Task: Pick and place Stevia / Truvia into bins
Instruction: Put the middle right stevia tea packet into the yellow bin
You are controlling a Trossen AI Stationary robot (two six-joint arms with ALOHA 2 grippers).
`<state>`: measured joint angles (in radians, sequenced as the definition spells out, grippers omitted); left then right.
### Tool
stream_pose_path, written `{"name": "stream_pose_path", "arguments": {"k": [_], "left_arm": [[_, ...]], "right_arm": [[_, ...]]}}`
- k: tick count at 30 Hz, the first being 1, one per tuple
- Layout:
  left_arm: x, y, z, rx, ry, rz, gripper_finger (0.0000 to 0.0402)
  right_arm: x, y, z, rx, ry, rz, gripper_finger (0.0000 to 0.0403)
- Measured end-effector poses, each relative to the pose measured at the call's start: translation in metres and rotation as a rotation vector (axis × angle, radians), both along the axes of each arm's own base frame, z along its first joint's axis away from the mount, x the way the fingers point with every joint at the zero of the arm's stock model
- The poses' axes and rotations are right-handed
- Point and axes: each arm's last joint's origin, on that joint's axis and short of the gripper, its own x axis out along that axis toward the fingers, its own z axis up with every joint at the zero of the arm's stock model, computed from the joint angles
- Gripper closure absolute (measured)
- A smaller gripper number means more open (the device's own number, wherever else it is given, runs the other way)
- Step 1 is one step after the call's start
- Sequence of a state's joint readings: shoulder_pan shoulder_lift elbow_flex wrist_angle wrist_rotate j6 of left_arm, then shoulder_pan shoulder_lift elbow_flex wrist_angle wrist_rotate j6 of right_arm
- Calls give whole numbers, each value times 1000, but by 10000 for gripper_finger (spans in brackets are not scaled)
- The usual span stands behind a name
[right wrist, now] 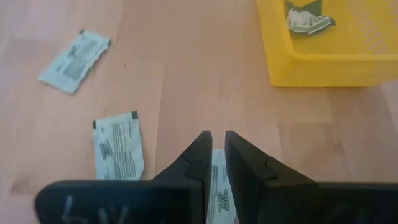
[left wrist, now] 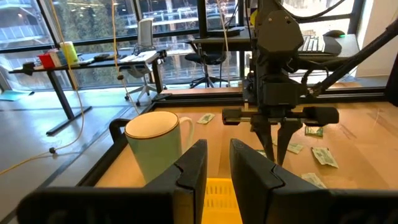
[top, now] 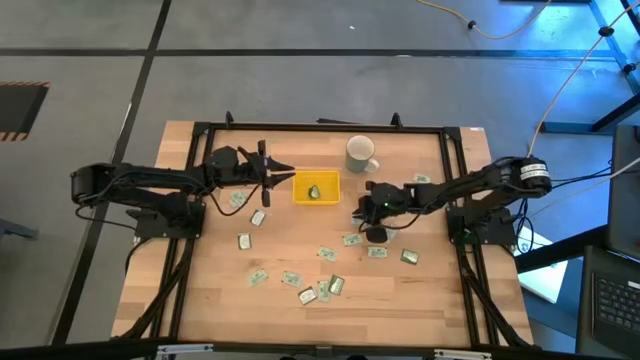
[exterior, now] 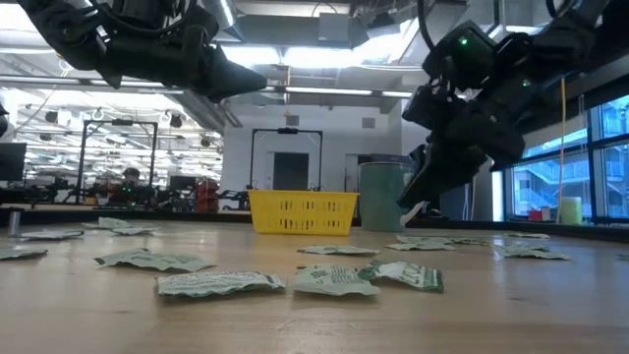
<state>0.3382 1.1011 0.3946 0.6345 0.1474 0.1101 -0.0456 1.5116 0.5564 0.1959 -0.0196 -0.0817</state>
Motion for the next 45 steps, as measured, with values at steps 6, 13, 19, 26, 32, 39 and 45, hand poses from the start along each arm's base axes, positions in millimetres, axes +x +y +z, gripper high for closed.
{"name": "stream_pose_path", "arguments": {"k": [6, 13, 19, 26, 32, 39, 45], "left_arm": [[0, 0, -1, -4, 14, 0, 336], [0, 0, -1, -4, 13, 0, 336], [0, 0, -1, -4, 13, 0, 336], [0, 0, -2, -5, 17, 0, 336], [0, 0, -4, -13, 39, 0, 336], [0, 0, -5, -17, 50, 0, 336], [-1, 0, -6, -19, 56, 0, 336]], "right_arm": [[1, 0, -12, -24, 50, 25, 351], [3, 0, -22, -29, 83, 14, 310], [3, -2, -22, -63, 85, -25, 275], [2, -2, -23, -41, 90, -44, 272], [4, -2, -32, -37, 116, -43, 272], [5, -2, -32, -39, 110, -39, 296], [4, -2, -33, -40, 113, -38, 341]]}}
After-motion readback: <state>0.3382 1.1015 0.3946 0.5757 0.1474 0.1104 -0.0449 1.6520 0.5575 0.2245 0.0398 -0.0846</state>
